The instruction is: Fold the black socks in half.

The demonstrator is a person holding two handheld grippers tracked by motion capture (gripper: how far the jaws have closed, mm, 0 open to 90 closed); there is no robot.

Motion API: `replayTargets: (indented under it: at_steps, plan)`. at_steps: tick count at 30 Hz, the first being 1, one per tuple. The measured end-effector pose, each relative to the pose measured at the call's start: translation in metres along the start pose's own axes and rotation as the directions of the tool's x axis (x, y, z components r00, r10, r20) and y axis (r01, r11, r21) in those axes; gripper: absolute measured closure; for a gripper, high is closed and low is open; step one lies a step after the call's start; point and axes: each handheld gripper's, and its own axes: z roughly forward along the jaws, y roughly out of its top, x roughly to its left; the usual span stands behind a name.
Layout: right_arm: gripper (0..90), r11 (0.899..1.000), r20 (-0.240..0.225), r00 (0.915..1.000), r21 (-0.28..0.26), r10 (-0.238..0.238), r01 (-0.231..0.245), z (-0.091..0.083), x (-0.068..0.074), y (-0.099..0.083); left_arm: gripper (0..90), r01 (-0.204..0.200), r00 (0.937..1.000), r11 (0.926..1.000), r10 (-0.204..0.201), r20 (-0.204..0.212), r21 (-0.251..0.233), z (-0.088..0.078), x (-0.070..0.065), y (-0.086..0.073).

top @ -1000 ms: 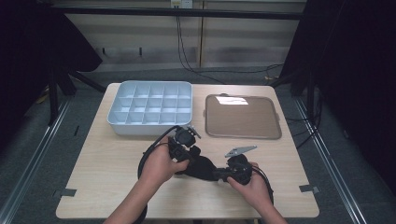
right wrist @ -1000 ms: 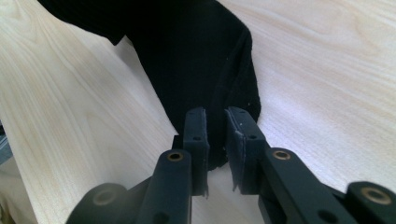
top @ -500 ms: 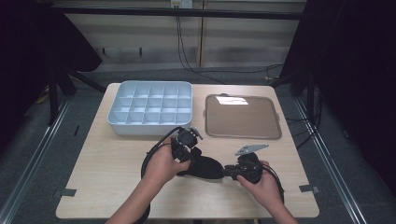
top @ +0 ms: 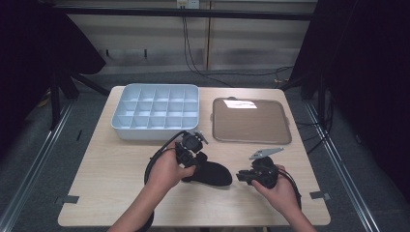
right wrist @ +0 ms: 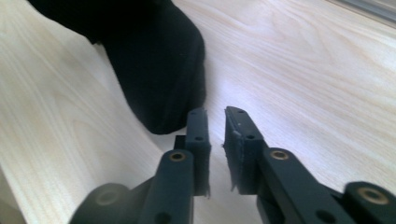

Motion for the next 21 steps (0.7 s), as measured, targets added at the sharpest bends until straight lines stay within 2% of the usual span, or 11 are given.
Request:
replayTargets:
  at_steps: [4, 9, 17, 21]
  plan:
    - [83.9, 1.0, -0.003, 1.0, 0.003, 0.008, -0.008, 0.008, -0.002, -0.003, 78.2, 0.0, 1.0, 1.0, 0.0, 0.004, 0.004, 0.0, -0.001, 0.002]
    - [84.3, 1.0, -0.02, 0.9998, 0.013, 0.005, -0.005, 0.023, 0.007, -0.004, 78.2, -0.009, 0.9999, 1.0, 0.009, 0.01, 0.0, -0.001, -0.005, 0.004]
    - [84.3, 1.0, -0.021, 0.9997, 0.007, -0.011, 0.011, 0.028, 0.013, 0.0, 78.2, -0.031, 0.9993, 0.9994, 0.03, 0.024, 0.013, 0.007, -0.015, 0.011]
    - [84.2, 1.0, -0.033, 0.9994, 0.006, -0.003, 0.003, 0.031, 0.015, 0.0, 78.1, -0.044, 0.9985, 0.9988, 0.044, 0.032, 0.018, 0.01, -0.019, 0.014]
